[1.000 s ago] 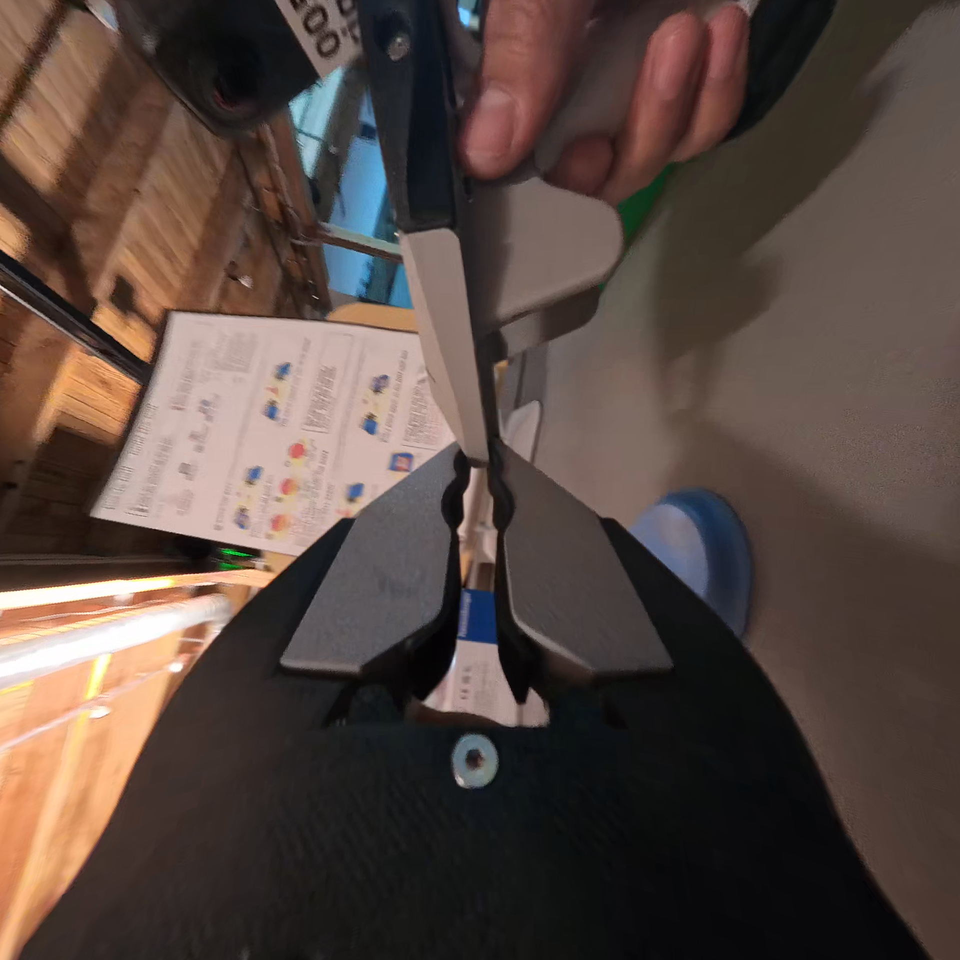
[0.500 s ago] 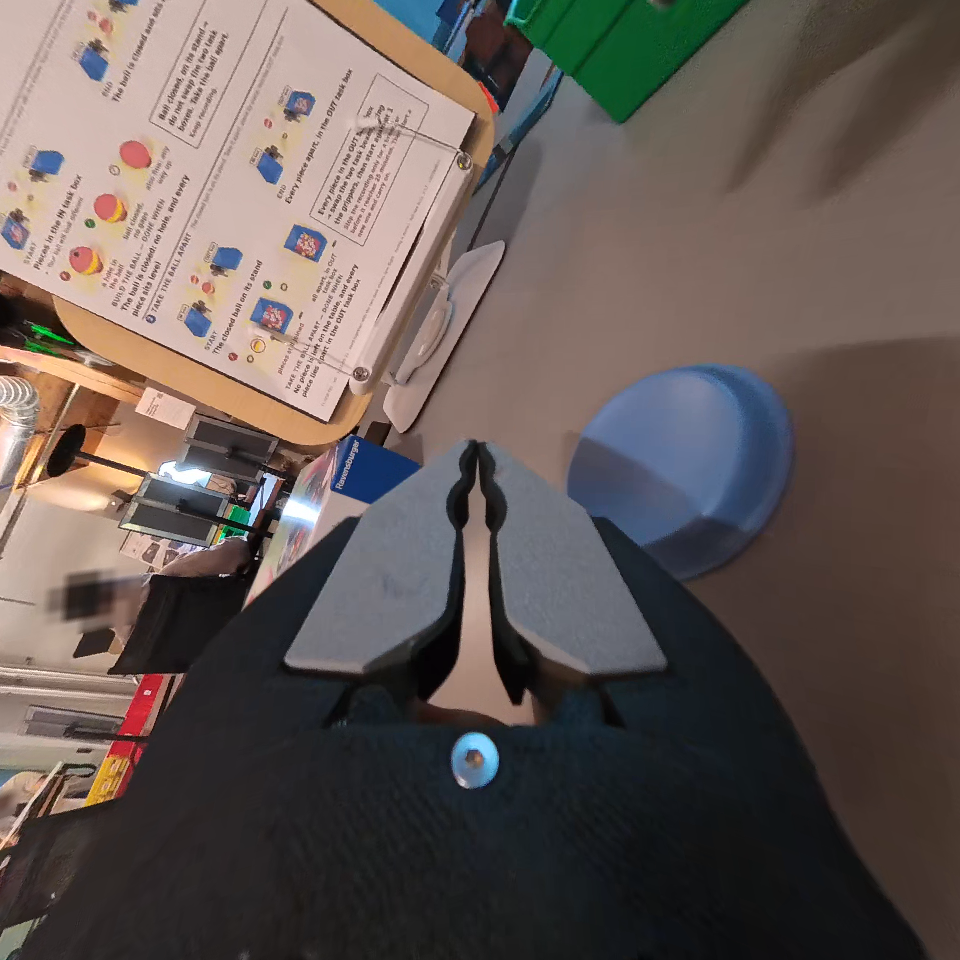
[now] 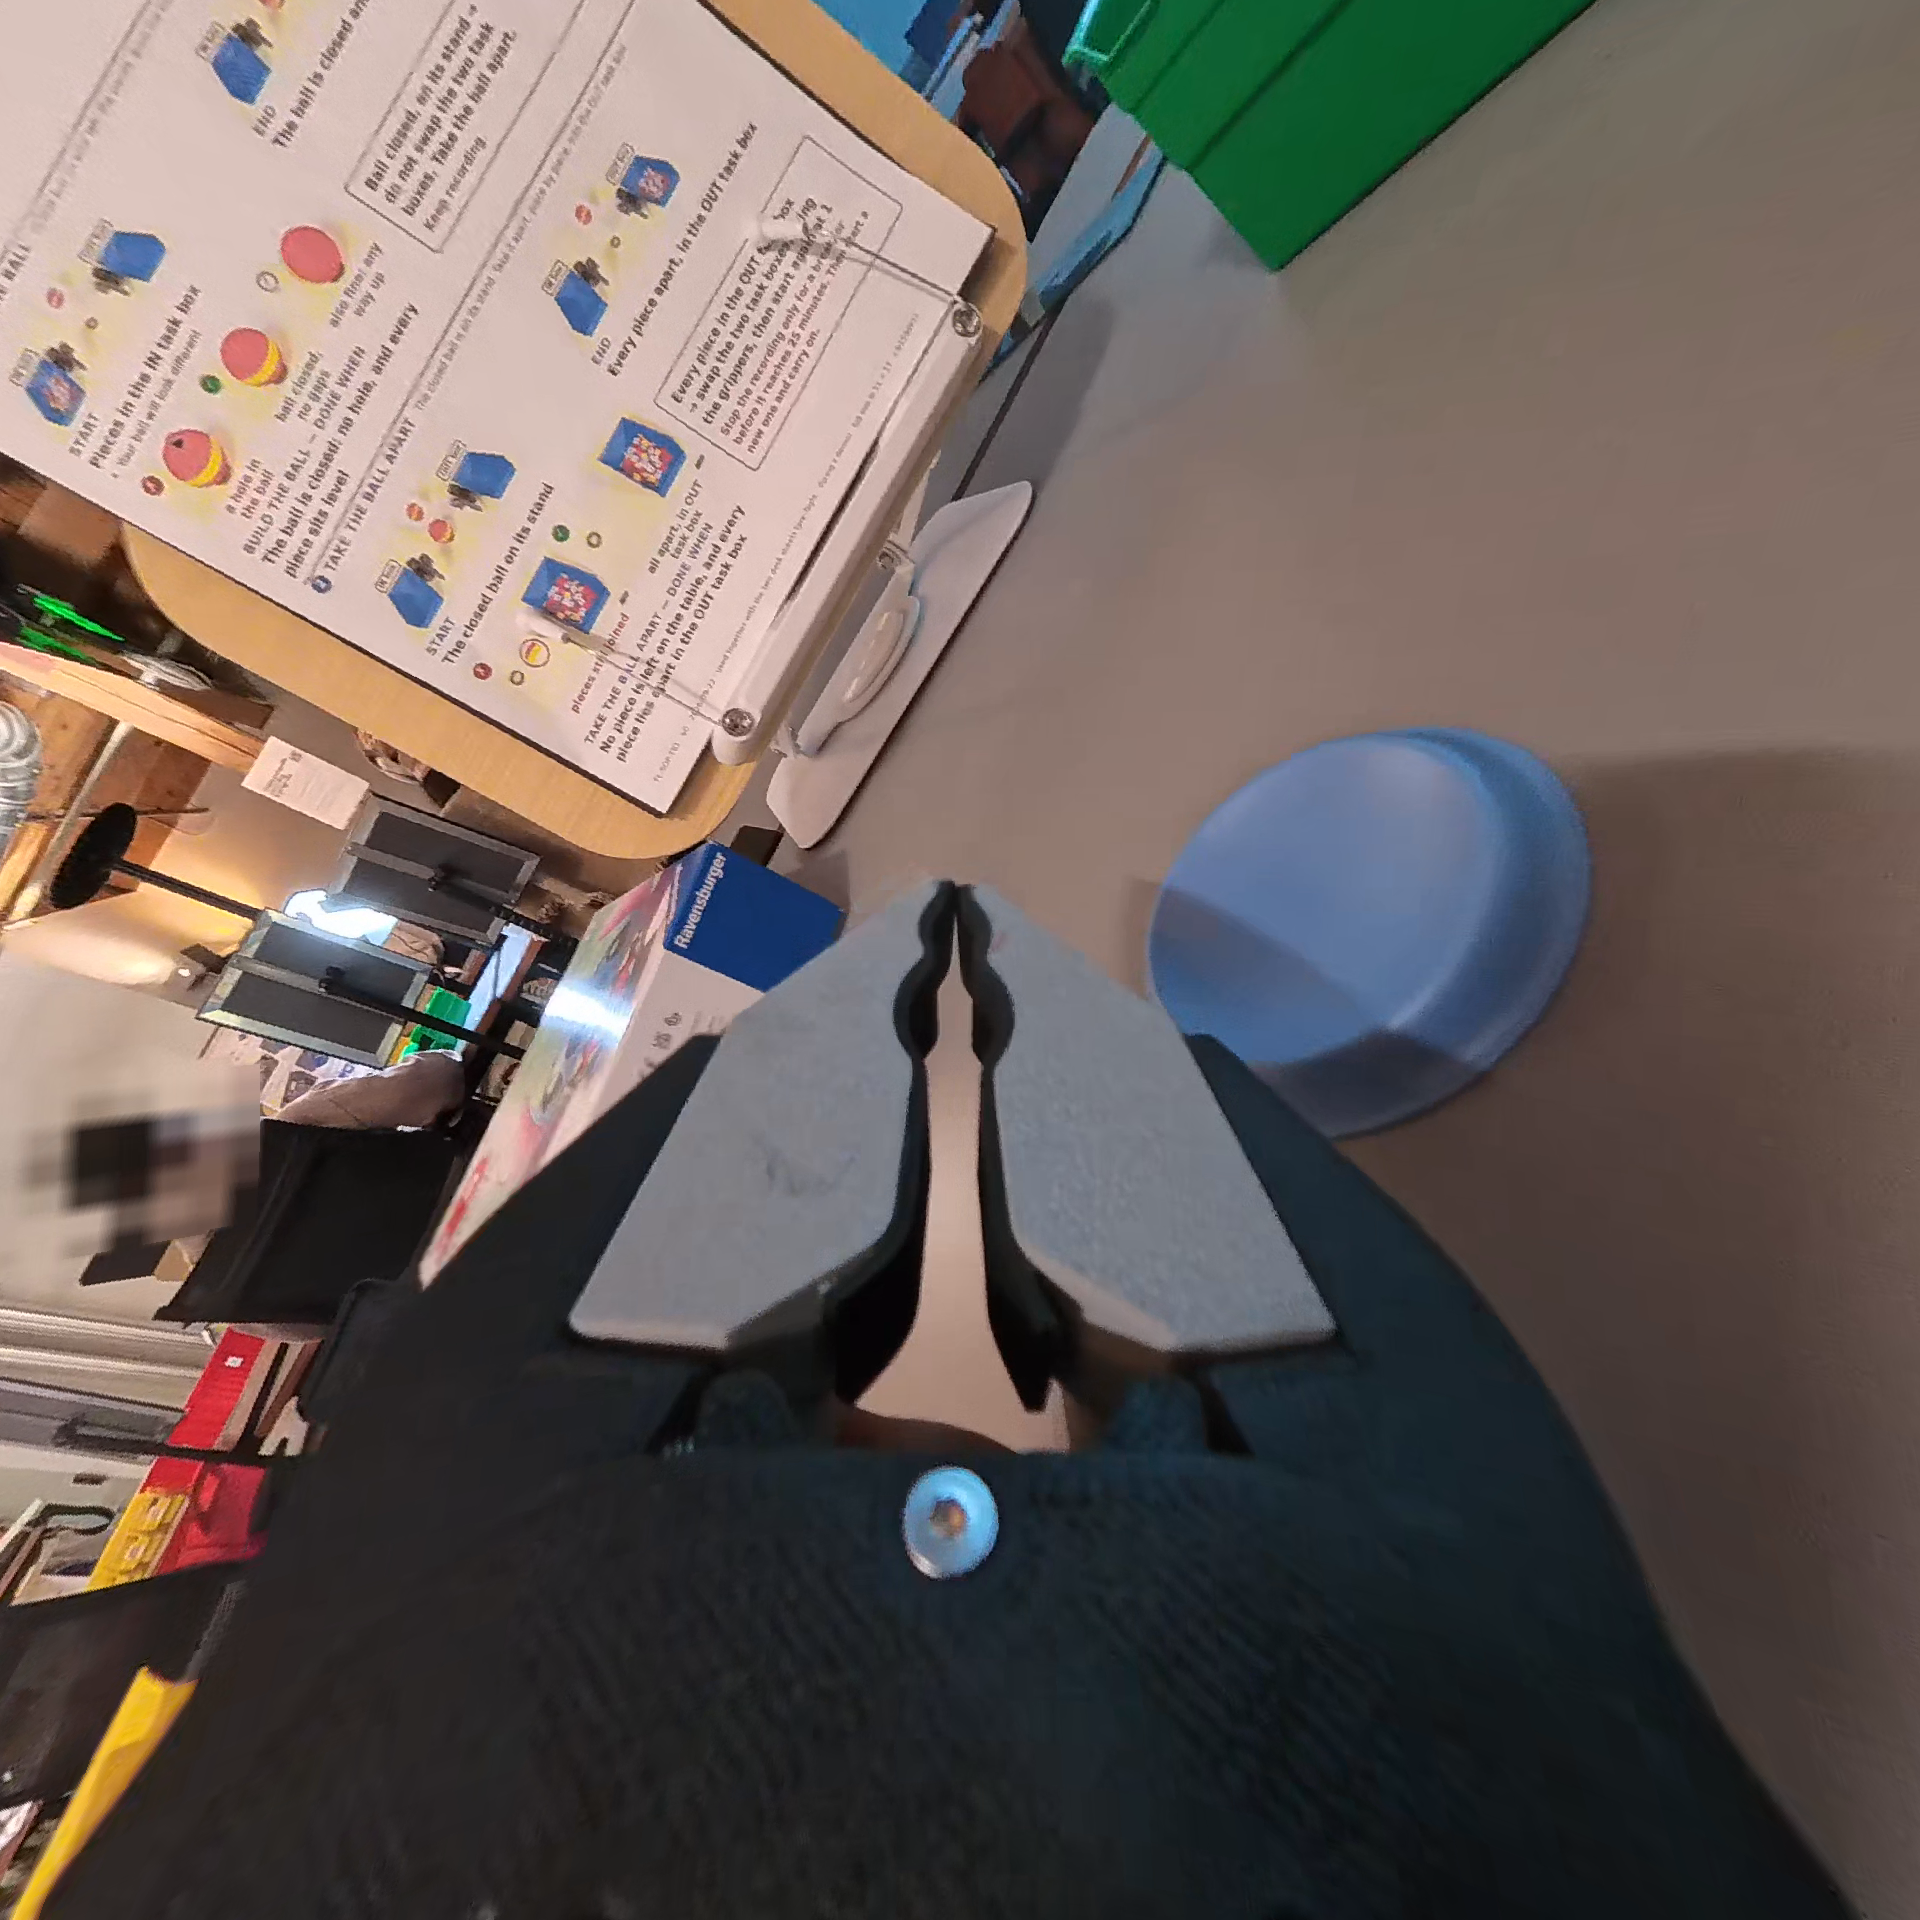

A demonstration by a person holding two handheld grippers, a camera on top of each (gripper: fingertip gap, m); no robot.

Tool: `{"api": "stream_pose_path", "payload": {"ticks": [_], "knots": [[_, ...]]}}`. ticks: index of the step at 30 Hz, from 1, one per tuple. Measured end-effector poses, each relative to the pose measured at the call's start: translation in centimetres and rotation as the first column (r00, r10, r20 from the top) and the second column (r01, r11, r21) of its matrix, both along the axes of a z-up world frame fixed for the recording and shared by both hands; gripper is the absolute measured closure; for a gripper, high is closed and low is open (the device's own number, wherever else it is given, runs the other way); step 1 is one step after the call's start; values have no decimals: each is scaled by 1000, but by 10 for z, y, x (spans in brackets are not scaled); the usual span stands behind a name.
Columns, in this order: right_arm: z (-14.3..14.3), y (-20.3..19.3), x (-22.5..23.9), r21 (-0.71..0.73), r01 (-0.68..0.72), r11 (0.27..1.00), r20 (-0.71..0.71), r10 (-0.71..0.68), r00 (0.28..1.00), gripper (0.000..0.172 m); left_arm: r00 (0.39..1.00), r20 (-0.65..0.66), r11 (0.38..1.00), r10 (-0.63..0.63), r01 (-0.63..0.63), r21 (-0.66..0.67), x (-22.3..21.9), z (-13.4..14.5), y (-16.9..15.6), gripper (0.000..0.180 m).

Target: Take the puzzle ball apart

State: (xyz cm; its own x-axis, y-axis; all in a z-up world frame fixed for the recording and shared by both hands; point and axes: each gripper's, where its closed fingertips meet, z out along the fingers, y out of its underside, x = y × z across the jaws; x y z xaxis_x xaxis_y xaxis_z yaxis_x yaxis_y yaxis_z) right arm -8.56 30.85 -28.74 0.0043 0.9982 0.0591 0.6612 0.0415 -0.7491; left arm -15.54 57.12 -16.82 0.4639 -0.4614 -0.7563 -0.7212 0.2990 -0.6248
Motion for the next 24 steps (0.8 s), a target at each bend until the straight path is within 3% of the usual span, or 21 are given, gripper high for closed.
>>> {"api": "stream_pose_path", "payload": {"ticks": [3,6,9,12,15,17,20,24], "knots": [[-46,4,1,-32,47,998,60,-45,997,128,998,1,998,60,-60,27,-12,5,-1,180],[-79,-6,5,-86,50,995,117,-40,992,121,981,78,984,178,-179,10,-47,25,-27,160],[-99,-10,11,-69,62,996,117,-54,992,126,943,221,966,248,-225,-127,-78,30,-97,137],[-128,-11,12,-54,88,995,111,-81,990,122,909,280,944,308,-256,-207,-92,10,-184,124],[-178,-10,6,-27,99,995,141,-94,986,116,907,286,933,310,-231,-277,-77,-26,-251,127],[-233,-1,-1,5,81,997,224,-80,971,117,899,297,907,323,-205,-368,-64,-66,-276,128],[-336,15,-15,-86,161,983,377,-117,919,120,867,311,873,389,-239,-426,-76,-135,-299,135],[-482,28,-26,-197,402,894,483,-268,833,133,741,375,765,557,-282,-579,-102,-250,-315,134]]}}
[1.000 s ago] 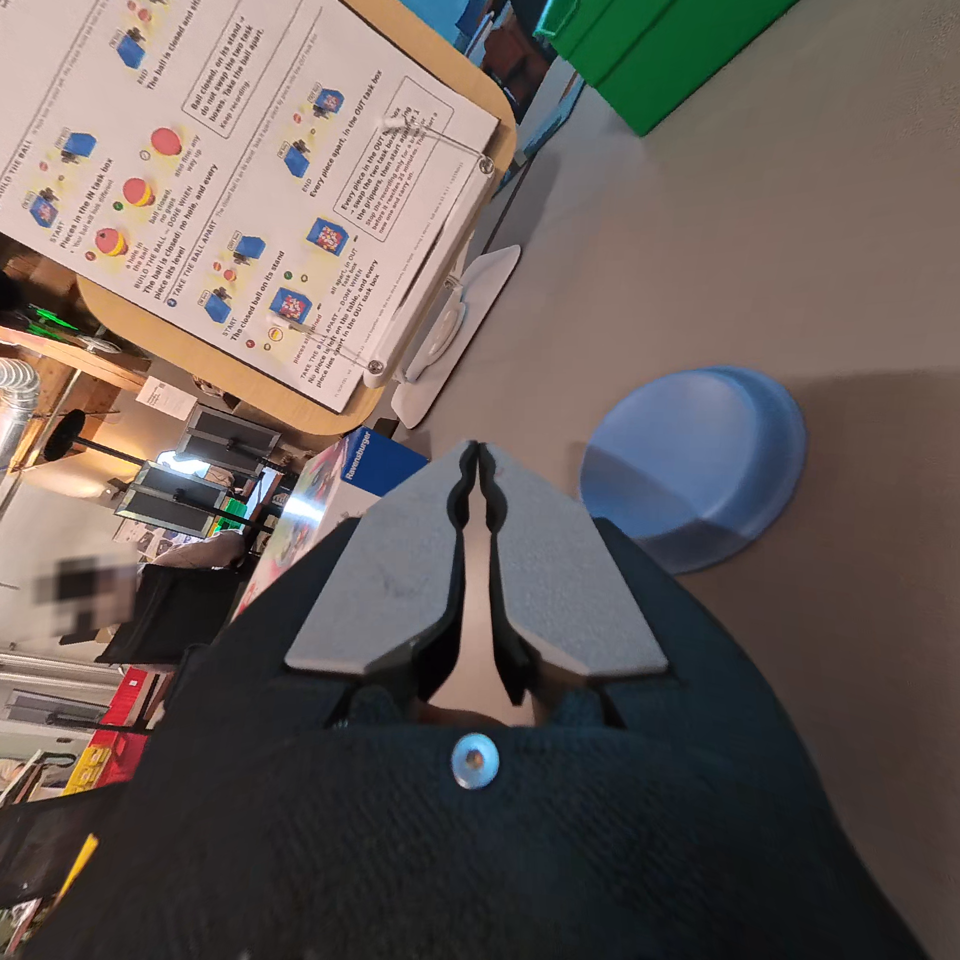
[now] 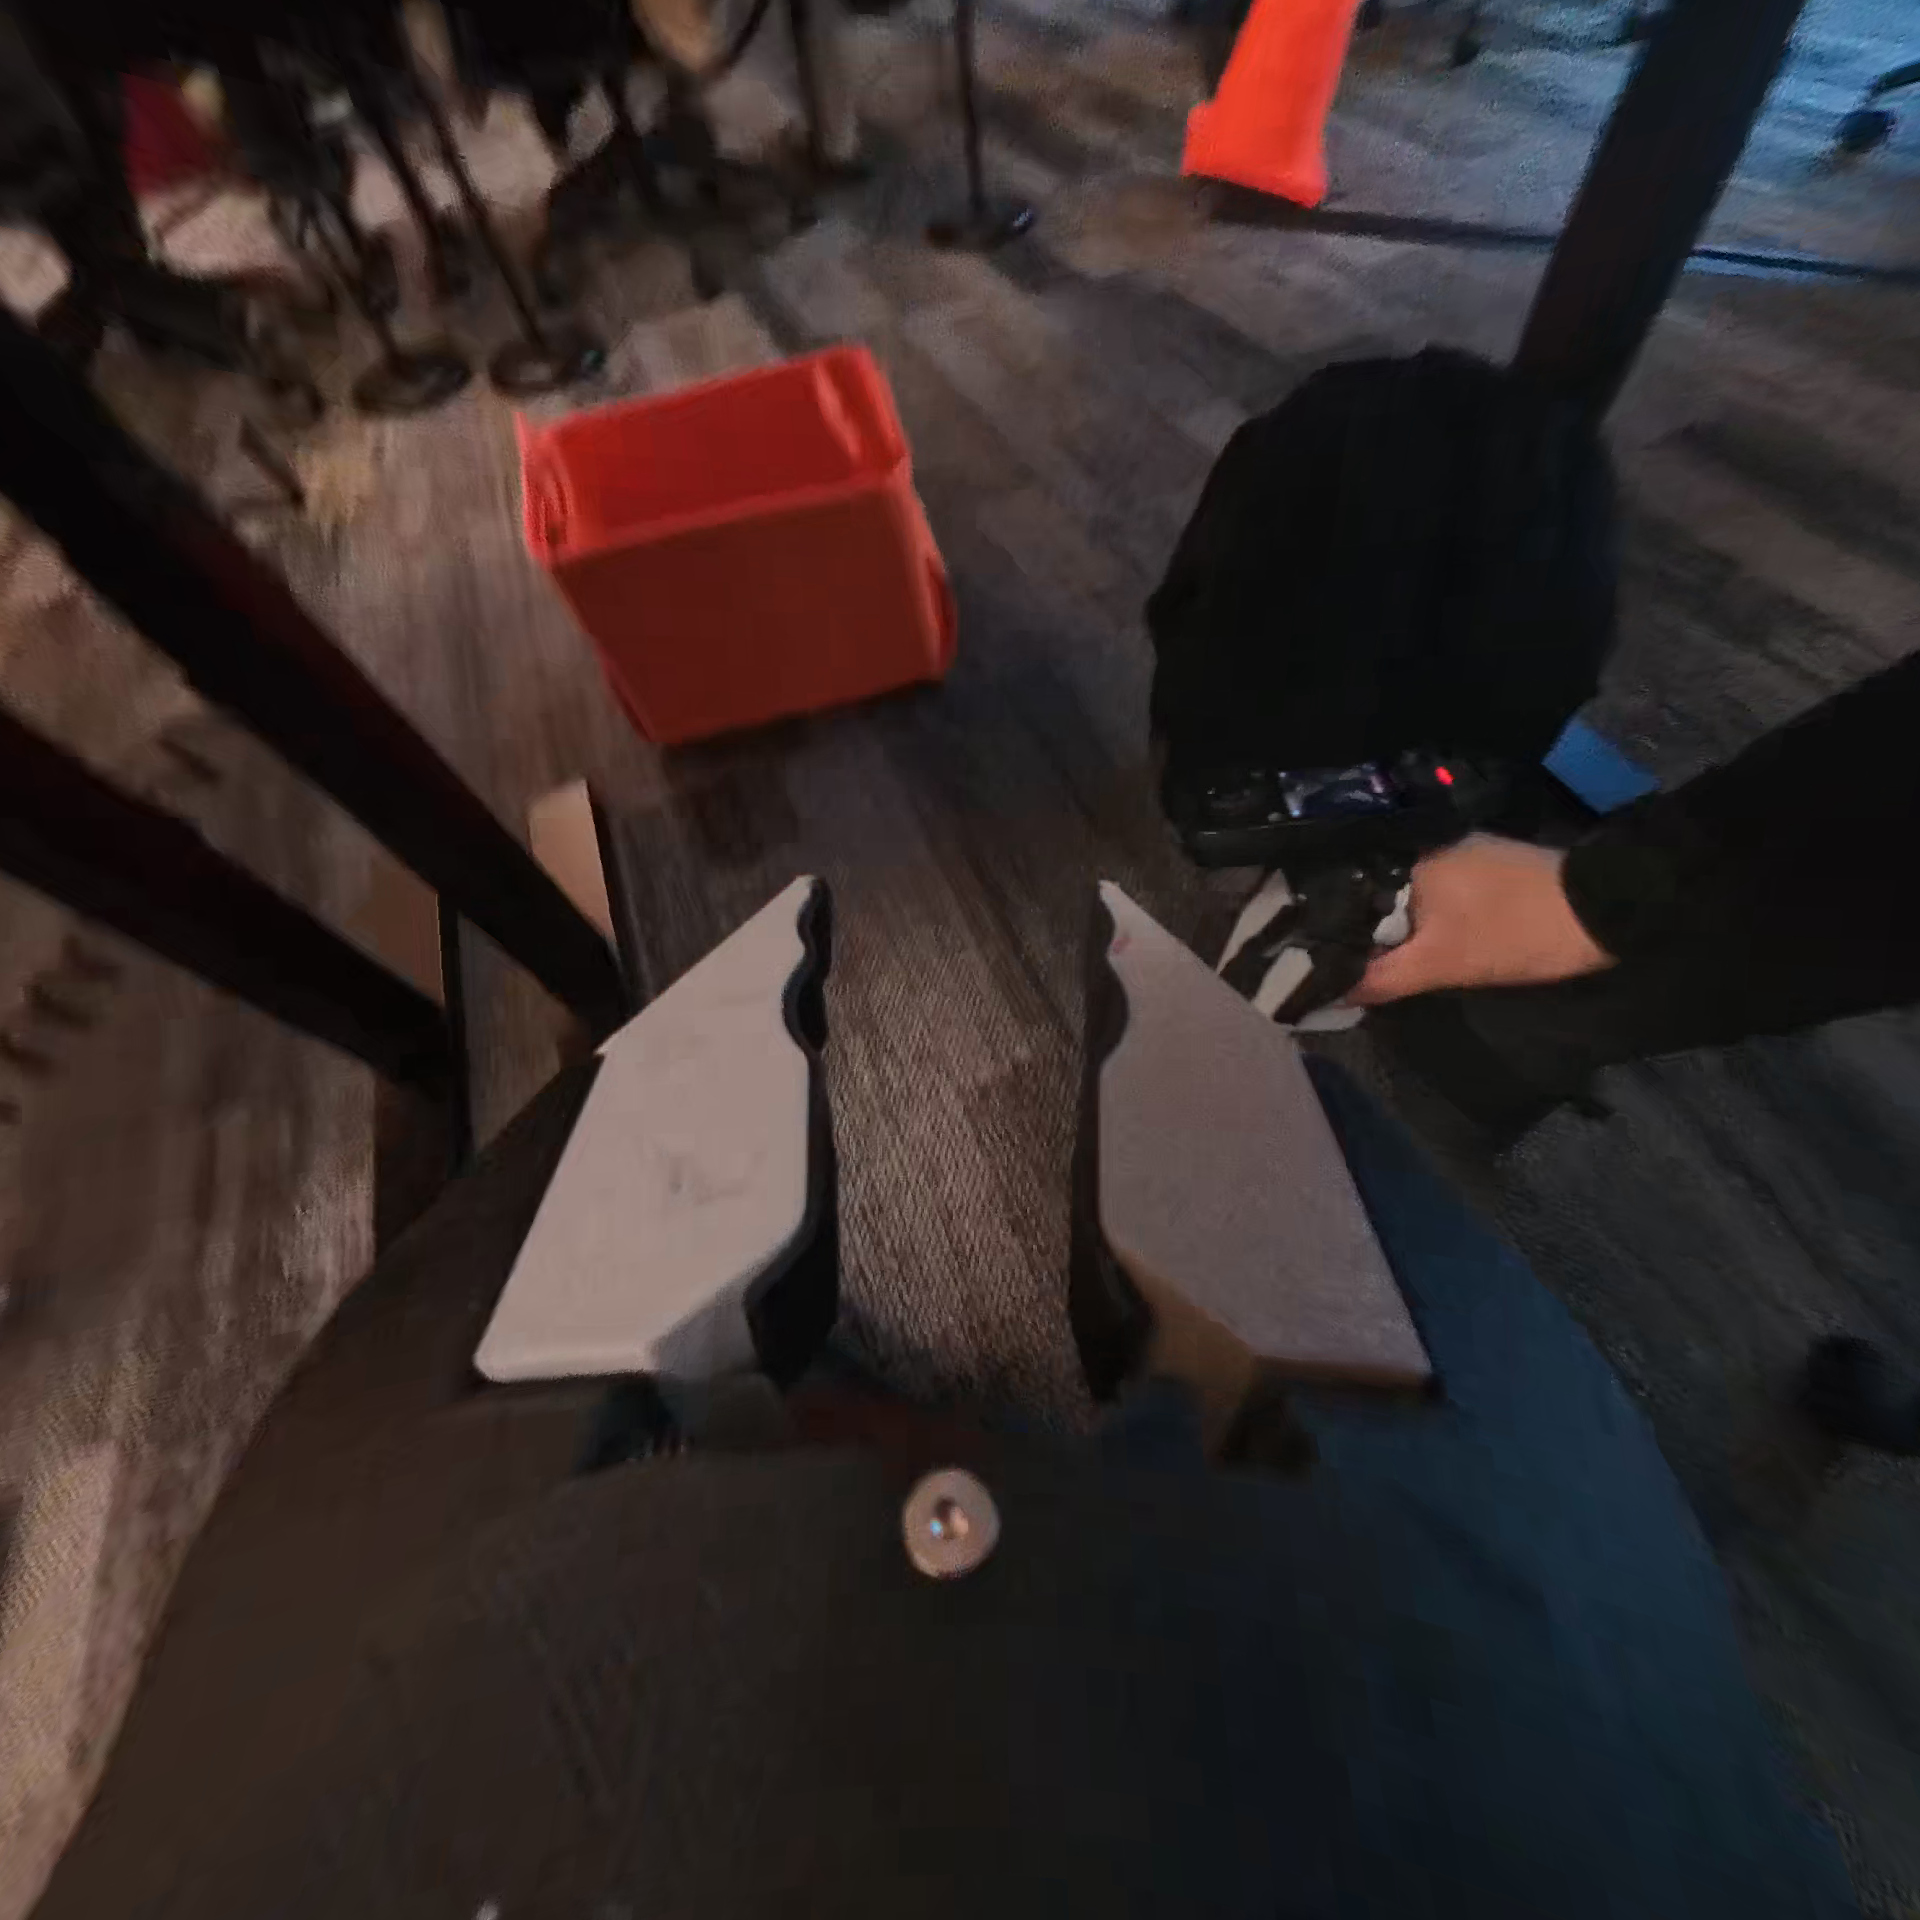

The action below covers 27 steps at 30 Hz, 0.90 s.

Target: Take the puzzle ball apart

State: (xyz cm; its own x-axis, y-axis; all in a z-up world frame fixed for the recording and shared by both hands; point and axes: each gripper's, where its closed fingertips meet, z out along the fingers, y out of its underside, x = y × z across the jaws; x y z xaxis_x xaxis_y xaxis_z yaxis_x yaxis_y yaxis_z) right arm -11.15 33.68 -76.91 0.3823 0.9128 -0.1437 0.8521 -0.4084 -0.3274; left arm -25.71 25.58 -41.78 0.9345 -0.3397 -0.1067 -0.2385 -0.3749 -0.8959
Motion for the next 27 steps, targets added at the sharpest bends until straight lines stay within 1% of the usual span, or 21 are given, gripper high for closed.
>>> {"api": "stream_pose_path", "payload": {"ticks": [1,2,3,4,5,6,7,8,9,11,13,16,18,22,24,25,26,27], "knots": [[-37,-2,3,-38,74,996,21,-74,997,134,999,-6,999,46,-46,-11,-9,-24,-2,135],[-72,-4,7,-66,133,989,54,-130,990,133,997,-40,997,71,-72,-12,-16,-43,-5,138],[-104,-4,13,-68,170,983,94,-163,982,128,993,-105,998,52,-55,-33,-21,-57,-9,140],[-134,-2,19,-48,192,980,138,-184,973,125,985,-170,998,40,-49,-46,-29,-63,-10,139],[-160,2,27,-18,215,976,183,-209,961,125,981,-188,998,47,-53,-29,-36,-66,-10,140],[-180,8,33,11,246,969,217,-243,946,124,989,-147,999,32,-37,-32,-37,-72,-12,144],[-195,14,35,26,285,958,226,-284,932,122,996,-88,996,-4,-3,-90,-34,-85,-15,146],[-206,18,32,18,329,944,215,-325,921,121,998,-60,988,-17,8,-154,-35,-95,-18,138],[-216,20,30,1,369,929,211,-361,908,121,998,-55,983,-22,12,-183,-38,-102,-20,135],[-234,24,31,-1,425,905,241,-412,879,123,997,-72,982,-18,4,-187,-51,-109,-24,138],[-237,29,30,45,441,897,237,-438,867,127,998,-69,979,13,-26,-201,-69,-115,-27,140],[-236,28,33,63,473,879,229,-474,850,131,997,-33,971,73,-78,-227,-92,-120,-31,138],[-234,24,36,65,491,869,252,-490,834,152,996,-18,971,87,-88,-221,-100,-120,-34,140],[-229,17,28,44,512,858,238,-506,829,152,997,-4,969,75,-74,-237,-102,-125,-43,140],[-214,16,21,43,490,871,219,-487,846,152,997,-15,970,70,-71,-234,-103,-127,-46,141],[-201,14,16,37,468,883,209,-465,861,152,998,-20,970,67,-70,-231,-104,-127,-47,142],[-183,11,9,26,435,900,195,-432,881,152,997,-24,970,67,-71,-233,-106,-128,-47,142],[-158,7,1,16,387,922,178,-384,906,152,997,-24,970,69,-73,-233,-107,-127,-45,142]]}}
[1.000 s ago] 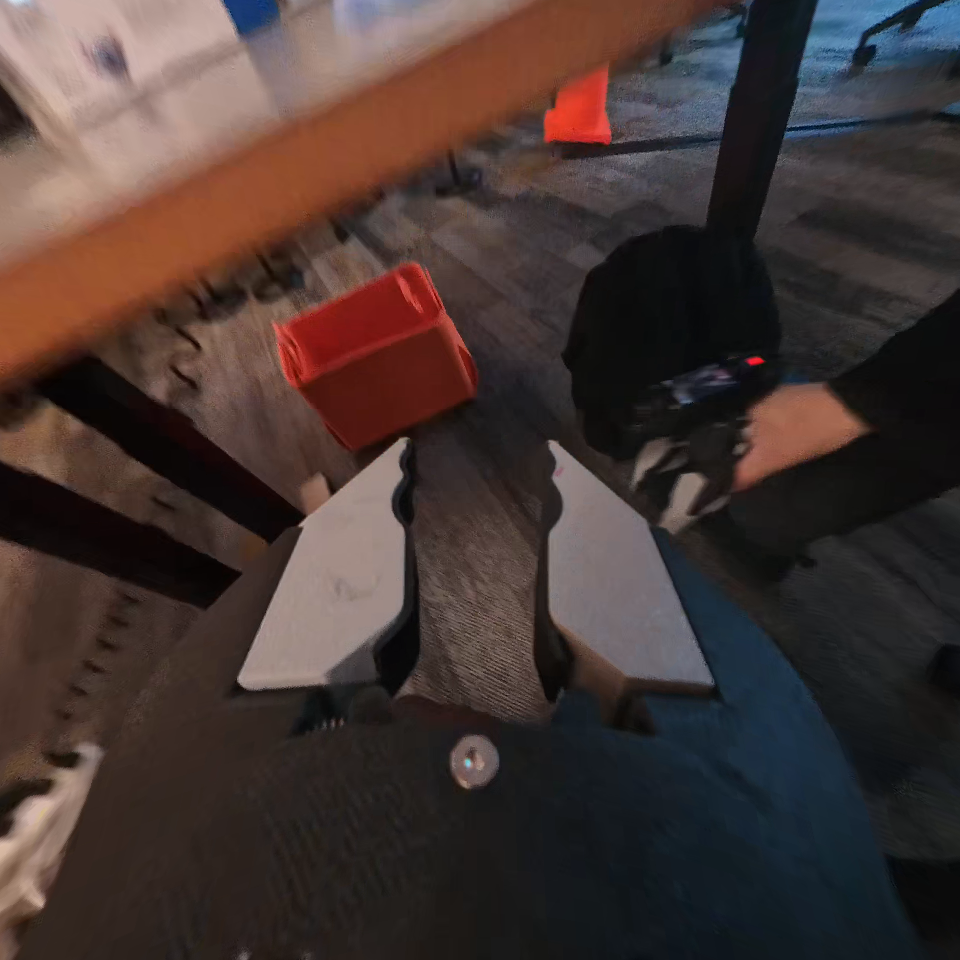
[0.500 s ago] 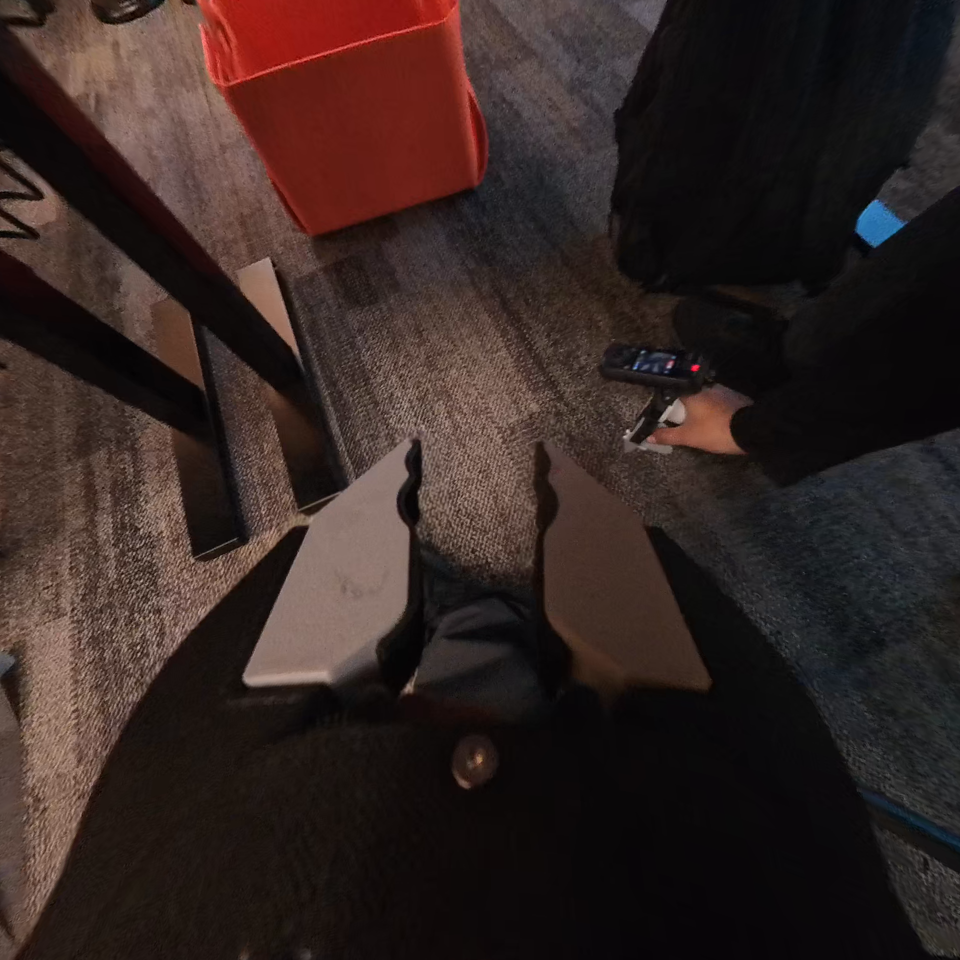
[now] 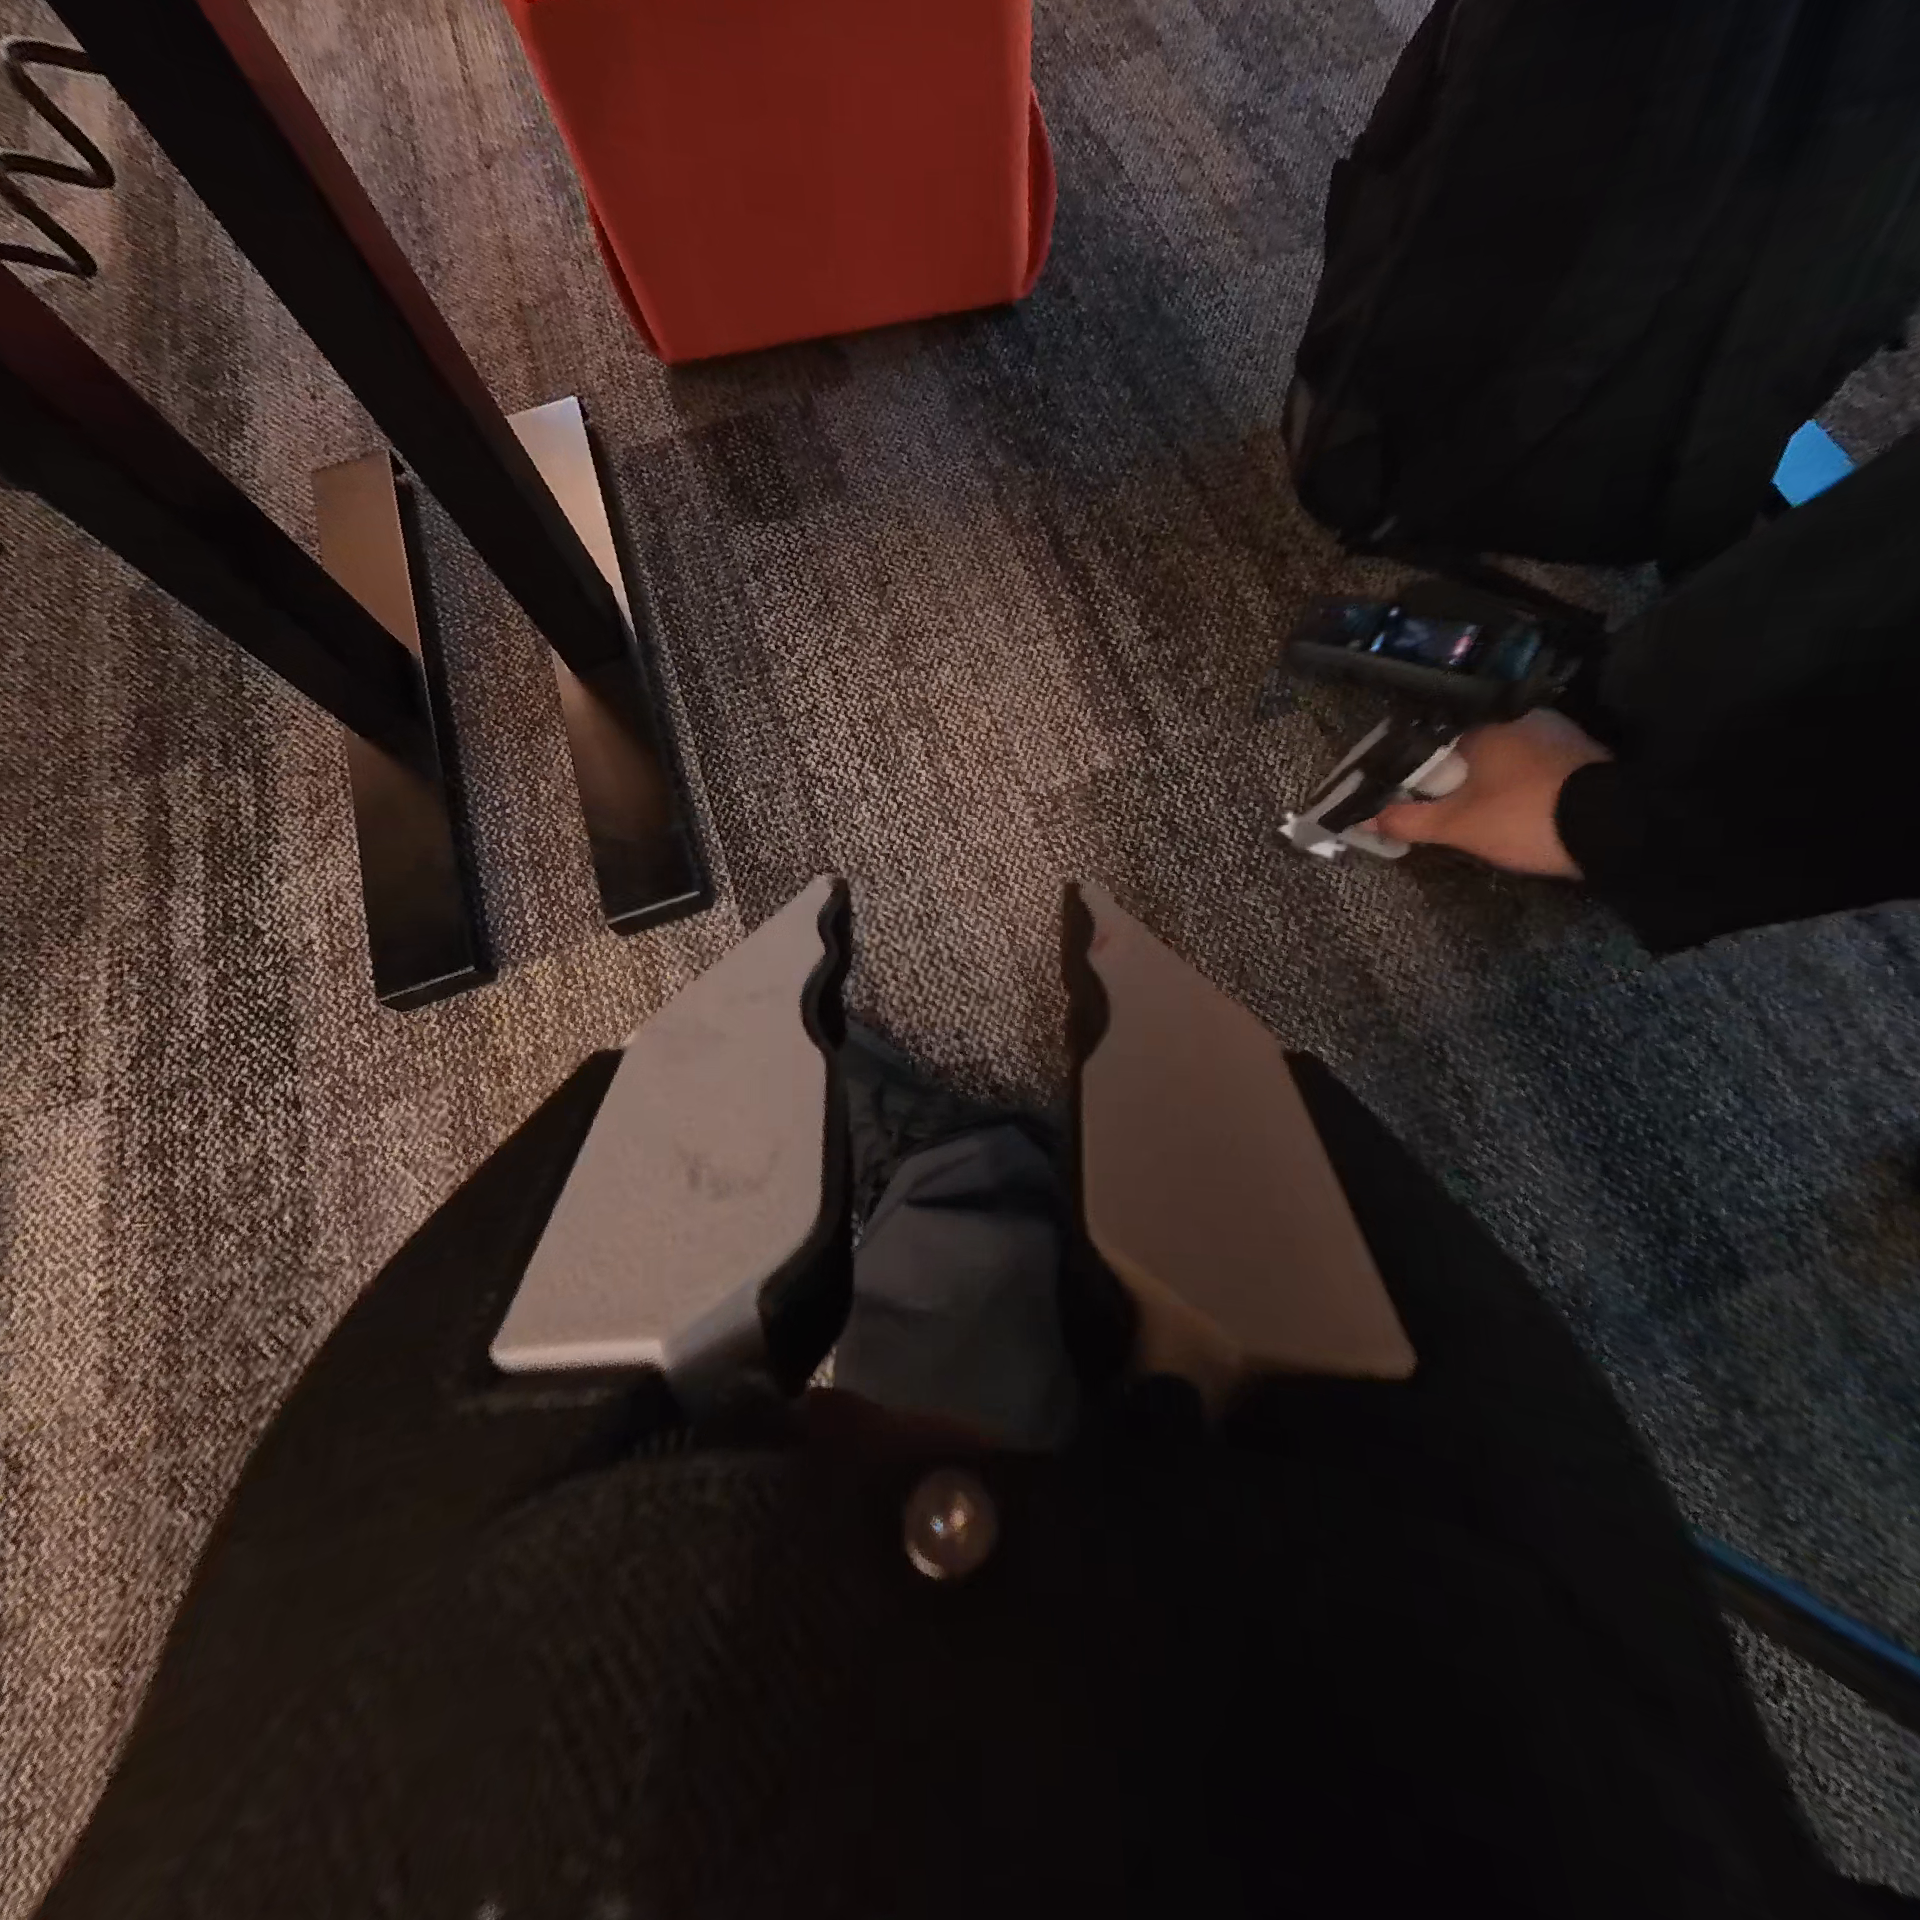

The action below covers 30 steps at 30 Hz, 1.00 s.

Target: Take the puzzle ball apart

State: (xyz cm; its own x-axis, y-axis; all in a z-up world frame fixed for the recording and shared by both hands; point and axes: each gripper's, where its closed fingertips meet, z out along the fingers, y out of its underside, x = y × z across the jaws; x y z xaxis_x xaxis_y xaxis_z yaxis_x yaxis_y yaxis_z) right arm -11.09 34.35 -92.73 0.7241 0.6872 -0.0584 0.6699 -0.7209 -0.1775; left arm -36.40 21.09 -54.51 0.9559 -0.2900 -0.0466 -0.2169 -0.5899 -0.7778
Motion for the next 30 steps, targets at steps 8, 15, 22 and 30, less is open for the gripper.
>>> {"api": "stream_pose_path", "payload": {"ticks": [8,15,22,30], "knots": [[395,-69,-75,419,-462,781,-304,601,740,152,997,-59,996,39,-34,86,-12,11,14,141],[824,-43,107,905,106,411,-327,515,793,153,994,-113,989,7,10,145,35,40,1,143],[885,160,323,796,228,560,-268,-11,963,142,988,-129,978,-83,106,182,123,122,11,140],[853,137,205,730,147,668,-441,295,848,120,961,-69,928,-268,277,248,178,236,42,130]]}}
